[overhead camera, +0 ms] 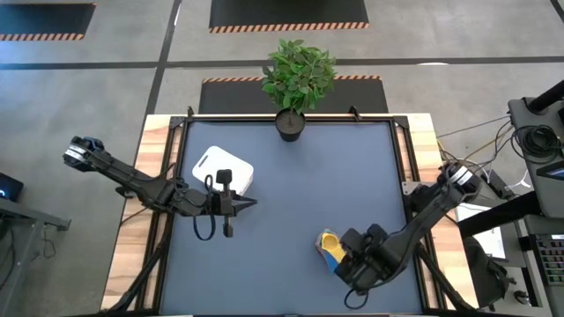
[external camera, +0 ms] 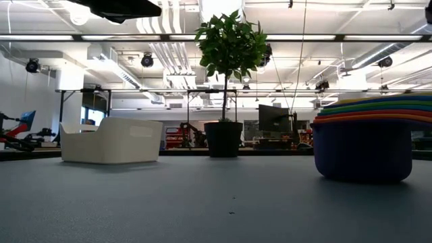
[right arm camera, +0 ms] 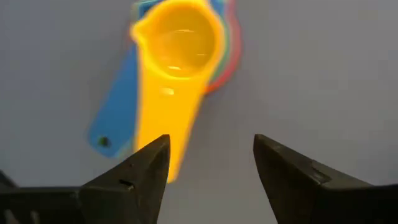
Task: Nest measuring cups in basket
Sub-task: Stack the yellow measuring cup on the blue measuring cup
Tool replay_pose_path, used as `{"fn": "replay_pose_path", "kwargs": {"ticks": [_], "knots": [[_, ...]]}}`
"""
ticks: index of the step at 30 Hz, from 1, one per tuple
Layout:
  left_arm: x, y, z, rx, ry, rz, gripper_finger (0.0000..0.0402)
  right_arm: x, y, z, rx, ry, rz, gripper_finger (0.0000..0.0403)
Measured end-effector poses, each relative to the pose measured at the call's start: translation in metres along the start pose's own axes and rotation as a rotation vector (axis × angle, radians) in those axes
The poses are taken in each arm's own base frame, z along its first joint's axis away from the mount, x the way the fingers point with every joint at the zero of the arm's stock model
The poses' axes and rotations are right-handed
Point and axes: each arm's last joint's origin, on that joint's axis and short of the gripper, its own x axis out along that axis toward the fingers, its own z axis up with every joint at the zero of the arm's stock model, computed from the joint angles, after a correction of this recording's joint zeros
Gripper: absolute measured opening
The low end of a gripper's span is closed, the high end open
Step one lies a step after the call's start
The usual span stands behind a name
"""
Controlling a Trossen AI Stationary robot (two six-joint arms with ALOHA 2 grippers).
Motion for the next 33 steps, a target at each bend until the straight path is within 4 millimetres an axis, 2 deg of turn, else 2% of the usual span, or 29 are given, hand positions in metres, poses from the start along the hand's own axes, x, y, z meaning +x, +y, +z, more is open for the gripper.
{"fn": "replay_pose_path", "kwargs": {"ticks": [3,5,10,13,20,29,33], "knots": [[0.0,0.0,0.0,0.0,0.0,0.0,0.0,-0.006,-0.009,-0.002,0.007,0.0,-0.05,0.0187],[0.0,0.0,0.0,0.0,0.0,0.0,0.0,-0.004,-0.012,-0.005,0.003,0.001,-0.07,0.0154],[0.0,0.0,0.0,0.0,0.0,0.0,0.0,0.018,-0.011,-0.012,-0.011,0.004,-0.109,0.0061],[0.0,0.0,0.0,0.0,0.001,0.0,0.0,0.029,-0.005,-0.015,-0.042,0.027,-0.107,0.0019],[0.0,0.0,0.0,0.0,0.001,0.0,0.0,0.033,0.015,-0.015,-0.156,0.046,0.088,0.0009],[0.0,0.0,0.0,0.0,0.0,0.0,0.0,0.031,0.01,-0.015,-0.145,0.045,0.059,0.0009],[0.0,0.0,0.0,0.0,0.0,0.0,0.0,0.034,0.017,-0.015,-0.163,0.031,0.138,0.0009]]}}
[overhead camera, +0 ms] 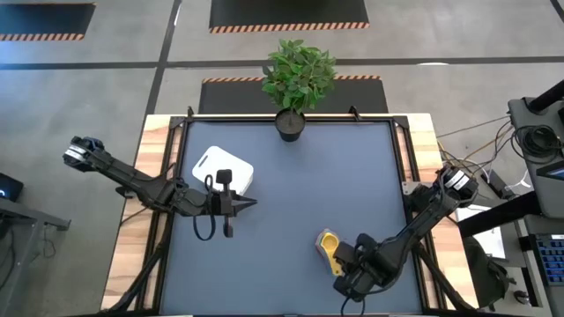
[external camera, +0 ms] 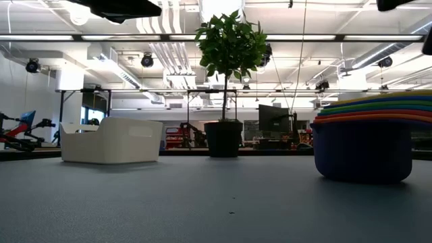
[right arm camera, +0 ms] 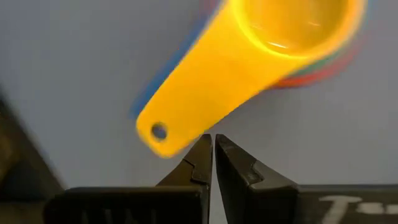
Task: Nest measuring cups in basket
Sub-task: Stack the yellow measuring cup on the blue measuring cup, then put the measuring cups into the white bin
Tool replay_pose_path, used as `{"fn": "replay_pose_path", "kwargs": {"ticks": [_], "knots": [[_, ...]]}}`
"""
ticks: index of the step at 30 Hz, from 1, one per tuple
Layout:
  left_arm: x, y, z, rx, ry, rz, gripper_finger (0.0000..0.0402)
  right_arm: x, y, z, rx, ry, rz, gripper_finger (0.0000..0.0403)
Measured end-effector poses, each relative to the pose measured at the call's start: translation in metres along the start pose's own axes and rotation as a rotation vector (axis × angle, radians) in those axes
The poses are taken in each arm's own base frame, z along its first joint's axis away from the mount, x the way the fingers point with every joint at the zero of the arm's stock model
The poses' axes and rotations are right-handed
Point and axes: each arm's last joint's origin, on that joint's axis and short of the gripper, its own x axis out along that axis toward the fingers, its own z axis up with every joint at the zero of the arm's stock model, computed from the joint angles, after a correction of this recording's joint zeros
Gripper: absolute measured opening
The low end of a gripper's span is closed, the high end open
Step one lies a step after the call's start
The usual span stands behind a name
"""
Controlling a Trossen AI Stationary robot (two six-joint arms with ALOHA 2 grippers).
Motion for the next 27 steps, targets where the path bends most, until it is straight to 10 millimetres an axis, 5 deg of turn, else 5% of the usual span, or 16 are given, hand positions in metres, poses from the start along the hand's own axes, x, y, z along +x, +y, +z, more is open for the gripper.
{"fn": "replay_pose_path", "kwargs": {"ticks": [19,27], "knots": [[0.0,0.0,0.0,0.0,0.0,0.0,0.0,-0.008,-0.006,0.003,-0.096,-0.026,-0.012,0.0008],[0.0,0.0,0.0,-0.002,-0.003,0.0,0.0,-0.029,-0.027,0.028,-0.261,-0.169,-0.02,0.0008]]}}
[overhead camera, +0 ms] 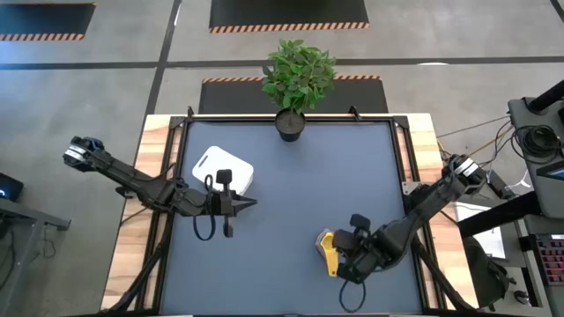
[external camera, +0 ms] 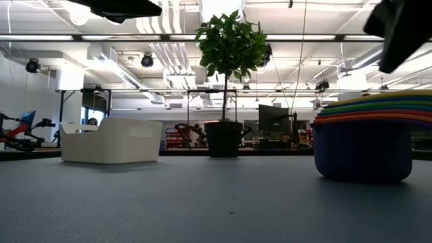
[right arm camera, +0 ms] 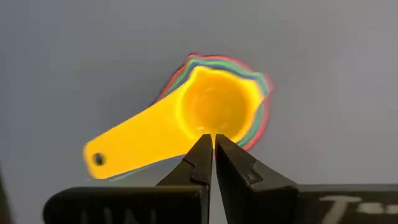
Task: Nest measuring cups in basket
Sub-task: Put the measuring cups into the white bin
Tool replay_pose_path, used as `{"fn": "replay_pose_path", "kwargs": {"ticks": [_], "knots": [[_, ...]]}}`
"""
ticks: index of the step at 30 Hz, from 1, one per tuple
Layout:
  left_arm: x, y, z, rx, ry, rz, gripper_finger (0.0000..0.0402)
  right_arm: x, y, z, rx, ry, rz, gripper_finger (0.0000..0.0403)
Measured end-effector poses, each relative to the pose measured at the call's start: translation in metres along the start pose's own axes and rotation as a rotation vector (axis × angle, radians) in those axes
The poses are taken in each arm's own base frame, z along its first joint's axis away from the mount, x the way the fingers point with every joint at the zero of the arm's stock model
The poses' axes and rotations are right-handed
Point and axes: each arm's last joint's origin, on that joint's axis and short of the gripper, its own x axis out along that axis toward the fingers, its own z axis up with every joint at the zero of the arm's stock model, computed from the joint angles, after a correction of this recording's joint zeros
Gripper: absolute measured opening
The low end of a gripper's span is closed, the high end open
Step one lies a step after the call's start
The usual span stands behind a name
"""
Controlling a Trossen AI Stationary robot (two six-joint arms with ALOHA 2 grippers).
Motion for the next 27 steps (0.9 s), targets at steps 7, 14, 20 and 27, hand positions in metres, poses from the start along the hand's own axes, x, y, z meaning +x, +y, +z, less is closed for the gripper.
{"fn": "replay_pose_path", "kwargs": {"ticks": [7,14,20,27], "knots": [[0.0,0.001,0.006,-0.037,-0.061,0.013,0.0,-0.004,-0.02,0.001,-0.185,-0.142,-0.048,0.0008],[0.019,-0.008,0.031,-0.076,-0.112,0.007,0.0,-0.008,-0.047,-0.026,-0.305,-0.353,-0.038,0.0008],[0.059,-0.033,0.05,0.006,0.002,-0.029,0.0,-0.01,-0.072,-0.039,-0.339,-0.491,-0.008,0.0009],[0.093,-0.059,0.055,0.053,0.168,-0.067,0.0,-0.005,-0.078,-0.049,-0.431,-0.526,0.11,0.0009]]}}
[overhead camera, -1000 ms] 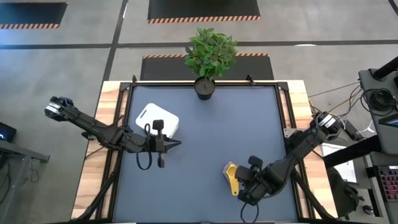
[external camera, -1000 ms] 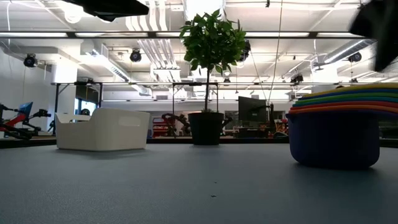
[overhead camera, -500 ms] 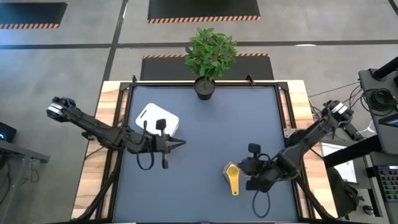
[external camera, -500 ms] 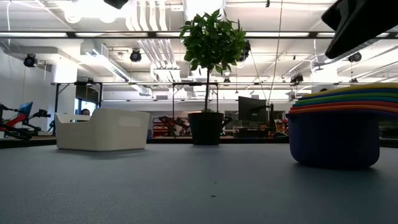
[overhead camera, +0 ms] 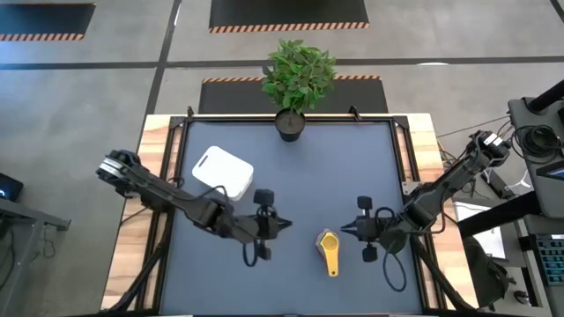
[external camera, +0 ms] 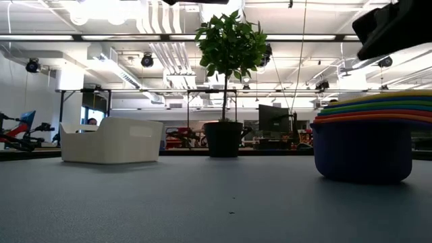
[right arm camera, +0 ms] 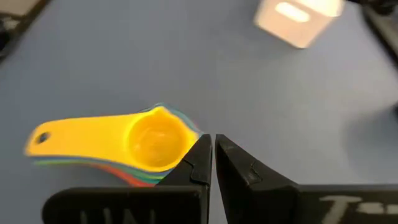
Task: Nest measuring cups in basket
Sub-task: Put the measuring cups into the white bin
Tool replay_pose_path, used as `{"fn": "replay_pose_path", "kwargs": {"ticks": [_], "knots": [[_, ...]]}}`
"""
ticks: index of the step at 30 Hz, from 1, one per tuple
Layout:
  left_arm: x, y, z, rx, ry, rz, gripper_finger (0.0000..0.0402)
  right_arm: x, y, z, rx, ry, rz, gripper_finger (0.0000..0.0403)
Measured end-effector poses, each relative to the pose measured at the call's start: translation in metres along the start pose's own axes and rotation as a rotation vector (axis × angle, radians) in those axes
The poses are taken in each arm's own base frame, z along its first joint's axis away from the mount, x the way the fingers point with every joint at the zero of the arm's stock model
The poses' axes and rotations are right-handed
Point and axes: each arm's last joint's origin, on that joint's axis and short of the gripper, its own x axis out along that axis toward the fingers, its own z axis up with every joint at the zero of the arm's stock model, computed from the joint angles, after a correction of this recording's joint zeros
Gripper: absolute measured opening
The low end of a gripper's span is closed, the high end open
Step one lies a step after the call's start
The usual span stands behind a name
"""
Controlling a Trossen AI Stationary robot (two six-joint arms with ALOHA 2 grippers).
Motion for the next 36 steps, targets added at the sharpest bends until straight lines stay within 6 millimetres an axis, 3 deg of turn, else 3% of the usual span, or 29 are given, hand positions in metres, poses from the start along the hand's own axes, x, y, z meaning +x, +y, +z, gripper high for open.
{"fn": "replay_pose_path", "kwargs": {"ticks": [6,15,19,25,30,36], "knots": [[0.005,-0.014,0.004,-0.06,0.011,-0.019,0.0,0.001,0.005,0.001,-0.04,0.03,0.077,0.0026],[0.003,-0.021,0.003,-0.26,-0.005,-0.01,0.0,0.005,0.011,0.012,-0.167,0.025,0.089,0.0107],[0.016,-0.029,0.001,-0.307,-0.039,-0.009,0.0,0.005,0.011,0.012,-0.19,0.023,0.09,0.0148],[0.043,-0.046,0.005,-0.218,-0.068,-0.013,0.0005,-0.002,0.007,0.017,-0.237,-0.017,0.096,0.0191],[0.064,-0.054,0.016,-0.147,-0.061,-0.058,0.0046,-0.017,-0.001,0.028,-0.241,-0.116,0.086,0.0203],[0.089,-0.055,0.012,-0.114,0.003,-0.15,0.0136,-0.04,-0.013,0.042,-0.231,-0.265,0.09,0.0203]]}}
